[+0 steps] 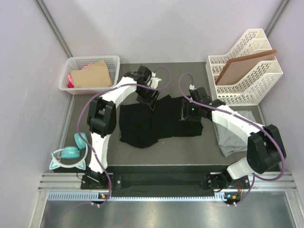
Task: Fold and stack the t-shirts
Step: Fold the folded rectangular tshirt in 1/3 of the way
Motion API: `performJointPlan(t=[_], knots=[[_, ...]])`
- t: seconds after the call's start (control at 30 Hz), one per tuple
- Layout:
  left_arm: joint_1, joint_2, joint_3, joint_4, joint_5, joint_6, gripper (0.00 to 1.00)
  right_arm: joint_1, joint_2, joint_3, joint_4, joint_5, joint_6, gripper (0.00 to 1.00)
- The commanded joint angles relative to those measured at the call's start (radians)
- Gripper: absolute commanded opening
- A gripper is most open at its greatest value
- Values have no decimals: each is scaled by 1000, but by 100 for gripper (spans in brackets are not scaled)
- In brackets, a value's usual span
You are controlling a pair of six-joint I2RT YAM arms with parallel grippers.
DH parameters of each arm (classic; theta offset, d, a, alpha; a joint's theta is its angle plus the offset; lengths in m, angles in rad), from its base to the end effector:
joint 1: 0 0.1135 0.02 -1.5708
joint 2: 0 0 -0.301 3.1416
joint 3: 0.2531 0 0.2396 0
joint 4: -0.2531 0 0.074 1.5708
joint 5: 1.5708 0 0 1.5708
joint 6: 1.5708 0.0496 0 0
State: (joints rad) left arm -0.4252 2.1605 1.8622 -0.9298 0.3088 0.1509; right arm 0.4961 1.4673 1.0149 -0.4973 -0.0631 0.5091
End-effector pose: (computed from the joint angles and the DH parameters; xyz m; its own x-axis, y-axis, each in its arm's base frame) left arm 0.4196 -0.2066 0.2386 -0.7752 0.5082 -0.3752 0.6095 0.7579 -0.2325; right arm 0.2585 0.1435 0.2650 -0.8718 0.0813 -0.4831 -0.0944 0.9398 0.3284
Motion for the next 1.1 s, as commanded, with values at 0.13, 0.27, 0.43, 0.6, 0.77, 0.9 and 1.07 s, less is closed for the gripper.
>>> performJointPlan(t=[0.13,0.27,0.43,0.6,0.77,0.9,1.07], knots=[[-27,51,-17,17,-50,-22,63,13,-5,28,22,11,0,55],[-27,74,-2,23,-82,-22,58,13,-13,28,14,19,-4,54],[-27,97,37,29,-128,-25,19,13,-21,11,20,16,-4,54],[-27,122,94,14,-157,-30,0,15,-30,4,19,14,-4,52],[-23,116,179,8,-218,-54,0,13,-28,2,17,16,-7,52],[0,116,225,37,-254,-71,0,13,-24,1,20,16,-7,51],[8,163,256,54,-218,-79,0,13,-24,-1,19,14,-7,52]])
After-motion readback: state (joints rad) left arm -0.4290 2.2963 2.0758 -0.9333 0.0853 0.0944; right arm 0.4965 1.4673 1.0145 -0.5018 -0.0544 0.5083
